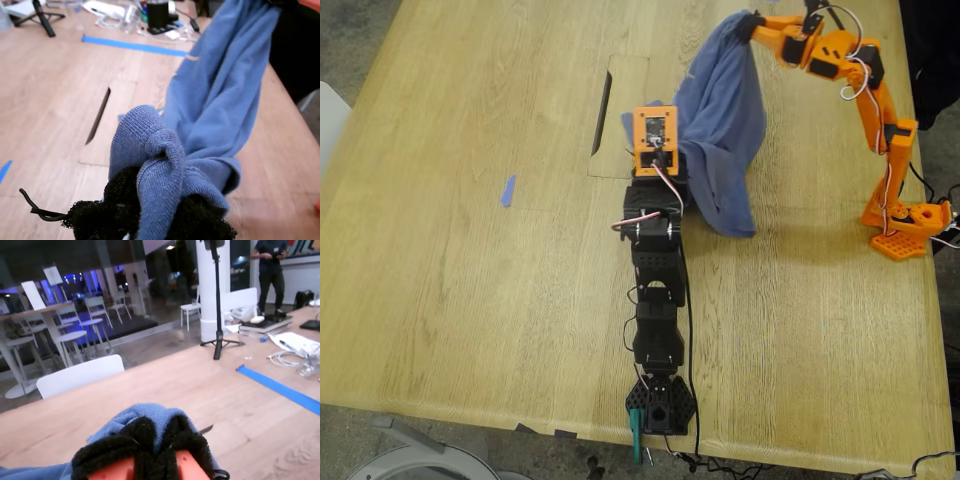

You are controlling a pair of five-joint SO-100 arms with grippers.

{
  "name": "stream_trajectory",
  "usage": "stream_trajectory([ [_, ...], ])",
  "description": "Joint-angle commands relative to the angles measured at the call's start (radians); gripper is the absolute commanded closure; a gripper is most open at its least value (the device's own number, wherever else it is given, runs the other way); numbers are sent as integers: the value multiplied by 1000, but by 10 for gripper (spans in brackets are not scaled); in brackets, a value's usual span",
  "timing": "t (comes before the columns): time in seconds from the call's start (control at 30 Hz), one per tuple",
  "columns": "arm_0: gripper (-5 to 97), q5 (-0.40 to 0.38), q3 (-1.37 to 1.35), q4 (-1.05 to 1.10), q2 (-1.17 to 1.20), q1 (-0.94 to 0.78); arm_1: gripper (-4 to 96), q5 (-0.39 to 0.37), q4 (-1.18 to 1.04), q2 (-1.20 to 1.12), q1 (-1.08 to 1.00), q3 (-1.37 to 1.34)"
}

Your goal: Fold a T-shirt

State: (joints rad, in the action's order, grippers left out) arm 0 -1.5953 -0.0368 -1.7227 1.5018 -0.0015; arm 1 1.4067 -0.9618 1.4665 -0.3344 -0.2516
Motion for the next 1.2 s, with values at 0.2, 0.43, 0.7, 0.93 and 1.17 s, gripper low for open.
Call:
stream_trajectory([
  [0.2,918,6,6,186,150,-49,891,6,126,112,-5,3],
  [0.43,918,5,8,239,183,-49,885,9,133,158,3,3],
  [0.7,918,-3,-23,229,255,-29,875,8,51,241,71,-6],
  [0.93,918,-9,-23,290,290,11,873,8,89,331,126,-94],
  [1.17,918,-5,-23,342,308,100,870,18,170,339,138,-94],
])
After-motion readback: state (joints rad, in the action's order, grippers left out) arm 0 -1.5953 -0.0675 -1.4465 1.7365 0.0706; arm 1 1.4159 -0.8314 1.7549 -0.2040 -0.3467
